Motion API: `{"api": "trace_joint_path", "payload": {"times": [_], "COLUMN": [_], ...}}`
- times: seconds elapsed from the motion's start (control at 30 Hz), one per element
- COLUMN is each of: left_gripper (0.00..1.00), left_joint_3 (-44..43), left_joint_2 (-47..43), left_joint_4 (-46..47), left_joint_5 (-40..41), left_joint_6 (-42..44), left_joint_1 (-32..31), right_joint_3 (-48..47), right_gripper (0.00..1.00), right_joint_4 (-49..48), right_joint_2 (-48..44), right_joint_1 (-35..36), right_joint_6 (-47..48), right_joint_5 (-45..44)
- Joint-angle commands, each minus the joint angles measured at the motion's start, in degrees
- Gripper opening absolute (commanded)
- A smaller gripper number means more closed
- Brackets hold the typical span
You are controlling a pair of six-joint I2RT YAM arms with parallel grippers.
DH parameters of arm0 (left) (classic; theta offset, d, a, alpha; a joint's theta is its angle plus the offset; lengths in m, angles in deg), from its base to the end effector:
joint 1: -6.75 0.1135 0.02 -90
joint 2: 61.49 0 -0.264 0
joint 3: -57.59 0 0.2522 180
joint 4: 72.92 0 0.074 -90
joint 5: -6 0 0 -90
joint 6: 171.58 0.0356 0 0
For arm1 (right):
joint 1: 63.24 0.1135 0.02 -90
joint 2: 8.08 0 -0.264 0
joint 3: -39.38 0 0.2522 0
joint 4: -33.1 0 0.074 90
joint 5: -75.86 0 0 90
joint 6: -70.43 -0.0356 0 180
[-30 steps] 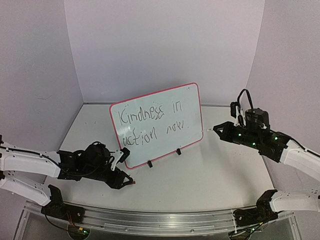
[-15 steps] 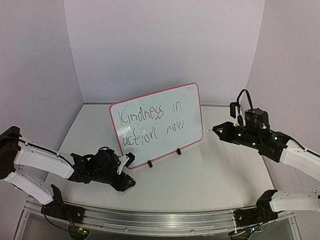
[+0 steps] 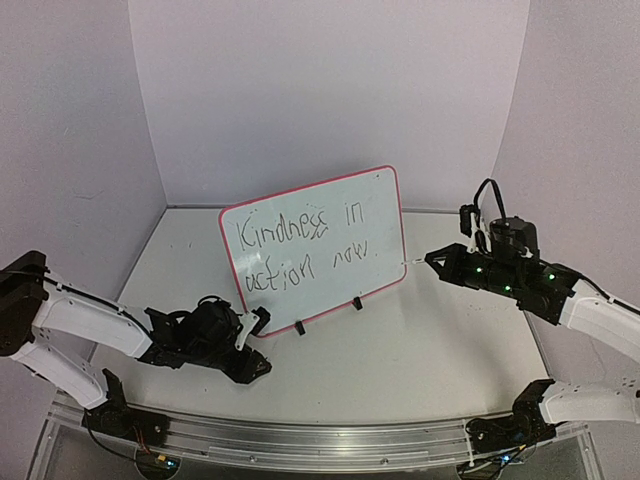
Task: Write a sentence on the whiteboard
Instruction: Pick up the pen cap from the center of the board.
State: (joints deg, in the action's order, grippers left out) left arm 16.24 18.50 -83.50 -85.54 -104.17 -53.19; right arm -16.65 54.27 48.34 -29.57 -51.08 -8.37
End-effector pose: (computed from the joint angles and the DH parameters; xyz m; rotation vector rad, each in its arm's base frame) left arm 0.1207 -0.2105 0.1330 0.8277 2.4090 -0.6502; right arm 0.1877 0.1294 0.2915 -0.1084 2.0395 0.8344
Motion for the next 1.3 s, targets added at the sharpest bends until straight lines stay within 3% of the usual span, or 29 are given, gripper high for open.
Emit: {"api": "trace_joint_path", "payload": {"times": [0.0,0.5,0.9,1.1,1.27], "left_gripper": [0.47,0.41,0.3,0.2,0.04], "left_joint_3": [0.73,0.84,-2.11,-4.11,-3.88], "left_joint_2": [0.99,1.02,2.77,5.15,5.95], "left_joint_4": [1.37,1.23,-5.72,-8.88,-8.72], "left_joint_5": [-0.79,-4.27,3.24,6.76,7.43], "left_joint_6": [-0.36,-1.33,0.59,0.77,-0.2], "left_joint_1": [-0.16,-1.13,-2.36,-4.78,-5.91], "right_joint_3": [0.63,1.36,1.47,1.65,1.48], "right_gripper": [0.0,0.0,0.0,0.0,0.0], "right_joint_4": [-0.82,-0.73,-0.78,-0.81,-0.82], "right_joint_2": [-1.34,-2.61,-2.29,-2.26,-1.9], "right_joint_1": [-0.25,-0.27,-0.22,-0.27,-0.23], "right_joint_6": [-0.42,-0.71,-0.56,-0.67,-0.83], "right_joint_5": [0.55,0.45,0.08,-0.06,0.69]}}
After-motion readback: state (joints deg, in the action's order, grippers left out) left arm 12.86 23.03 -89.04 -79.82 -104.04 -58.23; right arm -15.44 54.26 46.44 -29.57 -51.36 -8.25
